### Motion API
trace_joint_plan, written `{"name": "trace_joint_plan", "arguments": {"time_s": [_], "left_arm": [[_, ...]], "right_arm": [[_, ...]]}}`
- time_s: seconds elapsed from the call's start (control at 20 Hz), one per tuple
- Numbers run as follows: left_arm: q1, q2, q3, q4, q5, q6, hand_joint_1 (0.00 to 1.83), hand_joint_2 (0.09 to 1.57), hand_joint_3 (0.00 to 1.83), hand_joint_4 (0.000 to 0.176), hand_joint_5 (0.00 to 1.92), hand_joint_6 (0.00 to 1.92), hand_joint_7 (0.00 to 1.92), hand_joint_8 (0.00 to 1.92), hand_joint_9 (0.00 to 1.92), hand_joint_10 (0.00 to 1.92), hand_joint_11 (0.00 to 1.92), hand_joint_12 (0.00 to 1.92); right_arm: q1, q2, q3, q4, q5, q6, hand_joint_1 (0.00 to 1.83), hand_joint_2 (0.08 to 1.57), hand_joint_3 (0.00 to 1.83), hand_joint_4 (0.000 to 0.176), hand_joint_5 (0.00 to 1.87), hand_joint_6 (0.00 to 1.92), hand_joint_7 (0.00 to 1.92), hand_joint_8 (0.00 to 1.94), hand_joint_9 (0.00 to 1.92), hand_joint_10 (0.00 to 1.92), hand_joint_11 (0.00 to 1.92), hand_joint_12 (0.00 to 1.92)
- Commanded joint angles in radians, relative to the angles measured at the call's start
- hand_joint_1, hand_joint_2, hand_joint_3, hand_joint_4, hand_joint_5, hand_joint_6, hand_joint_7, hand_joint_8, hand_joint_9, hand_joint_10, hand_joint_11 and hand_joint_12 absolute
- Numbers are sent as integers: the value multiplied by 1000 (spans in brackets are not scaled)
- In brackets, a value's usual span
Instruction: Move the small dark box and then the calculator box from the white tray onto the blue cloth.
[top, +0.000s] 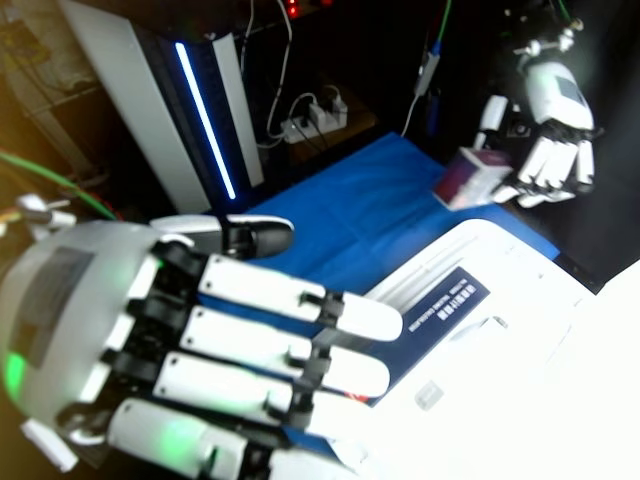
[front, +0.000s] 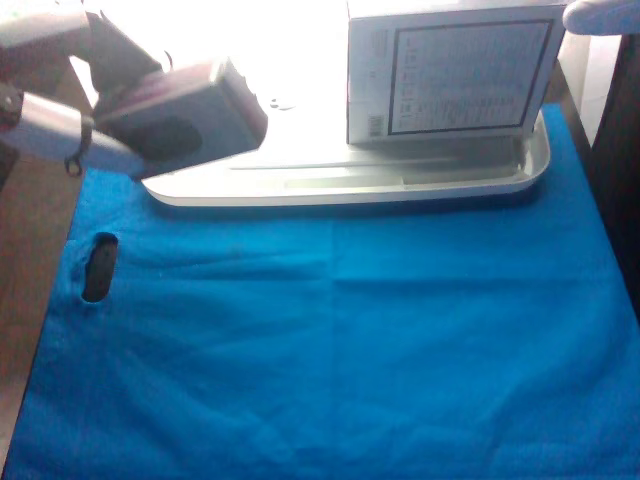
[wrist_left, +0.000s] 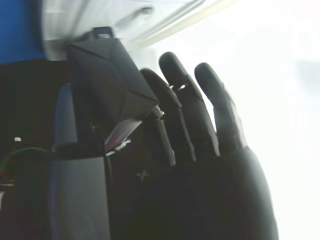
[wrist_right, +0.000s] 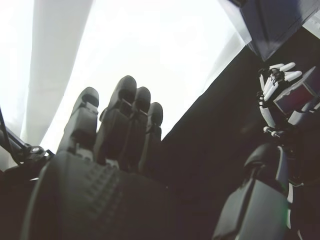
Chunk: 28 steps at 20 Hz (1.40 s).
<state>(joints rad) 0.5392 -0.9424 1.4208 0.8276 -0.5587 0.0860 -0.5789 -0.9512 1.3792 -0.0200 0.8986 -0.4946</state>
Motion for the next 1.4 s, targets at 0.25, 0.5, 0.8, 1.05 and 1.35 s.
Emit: {"name": "trace_joint_plan", "arguments": {"time_s": [0.25, 0.5, 0.8, 1.05, 1.35], "left_arm": [[-17, 8, -42, 179, -57, -150, 1280, 1054, 0, 0, 1290, 185, 1067, 1072, 1026, 635, 727, 1217], [-9, -4, -59, 306, -39, -220, 1258, 1130, 0, 0, 1051, 585, 911, 1353, 738, 1396, 498, 1782], [34, -31, -60, 362, -31, -251, 1263, 1112, 1, 0, 1076, 564, 951, 1268, 777, 1148, 478, 1637], [61, -46, -60, 409, -32, -294, 1163, 1103, 0, 0, 1022, 869, 800, 1009, 692, 1029, 422, 1452], [64, -47, -60, 423, -38, -316, 1029, 999, 0, 0, 902, 520, 829, 535, 659, 744, 333, 1313]], "right_arm": [[5, -7, 10, 31, 116, 5, 766, 598, 0, 6, 503, 0, 617, 5, 556, 7, 106, 36], [4, -12, 10, 34, 116, 5, 767, 600, 0, 18, 503, 2, 605, 1, 545, 3, 113, 34], [3, -16, 12, 34, 116, 5, 781, 598, 1, 0, 508, 2, 605, 1, 545, 2, 108, 29], [3, -17, 11, 34, 116, 5, 782, 596, 0, 9, 514, 3, 605, 1, 546, 1, 114, 29], [3, -18, 11, 34, 116, 5, 789, 600, 2, 8, 527, 6, 621, 6, 555, 5, 119, 27]]}}
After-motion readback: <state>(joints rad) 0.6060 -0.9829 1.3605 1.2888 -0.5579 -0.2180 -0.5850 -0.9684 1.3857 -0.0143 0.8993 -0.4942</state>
